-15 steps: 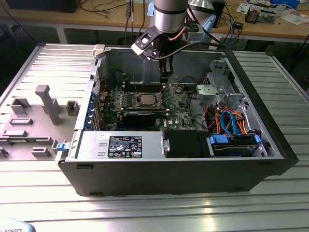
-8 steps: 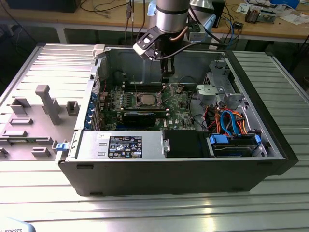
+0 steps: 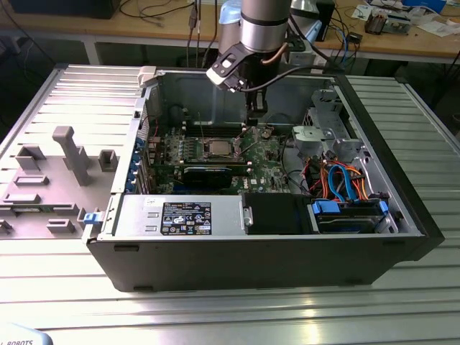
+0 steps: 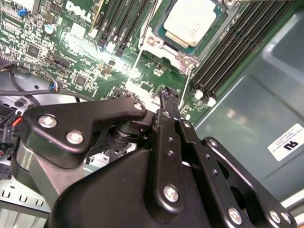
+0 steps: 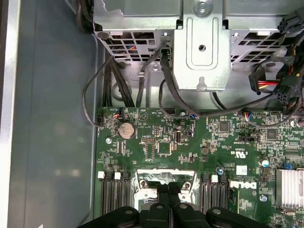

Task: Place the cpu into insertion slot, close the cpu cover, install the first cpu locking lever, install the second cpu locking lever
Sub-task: 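Close the cpu cover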

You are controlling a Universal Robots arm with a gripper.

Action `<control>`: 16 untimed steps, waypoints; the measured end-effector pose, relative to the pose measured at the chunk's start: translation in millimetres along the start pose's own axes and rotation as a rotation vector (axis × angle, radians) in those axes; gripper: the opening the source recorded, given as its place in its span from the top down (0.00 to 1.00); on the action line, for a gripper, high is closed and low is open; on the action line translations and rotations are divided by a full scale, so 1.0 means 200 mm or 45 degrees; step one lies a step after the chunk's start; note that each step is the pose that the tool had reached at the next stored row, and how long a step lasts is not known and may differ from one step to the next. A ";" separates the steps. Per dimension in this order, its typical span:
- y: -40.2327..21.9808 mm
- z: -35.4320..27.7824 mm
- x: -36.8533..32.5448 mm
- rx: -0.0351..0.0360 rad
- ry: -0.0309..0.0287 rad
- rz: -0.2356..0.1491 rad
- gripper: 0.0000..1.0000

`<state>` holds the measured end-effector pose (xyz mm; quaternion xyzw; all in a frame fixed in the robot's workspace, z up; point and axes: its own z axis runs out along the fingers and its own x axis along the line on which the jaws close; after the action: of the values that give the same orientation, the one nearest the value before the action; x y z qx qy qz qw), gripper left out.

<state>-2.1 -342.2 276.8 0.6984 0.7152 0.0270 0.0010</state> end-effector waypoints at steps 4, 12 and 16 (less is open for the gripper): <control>0.026 0.028 -0.002 0.0148 -0.0034 -0.001 0.89; 0.113 0.048 0.010 0.0230 -0.0044 -0.055 0.89; 0.148 0.061 0.016 0.0250 -0.0062 -0.055 0.89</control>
<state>28.0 -337.9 265.9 0.6827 0.7305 0.0182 -0.0036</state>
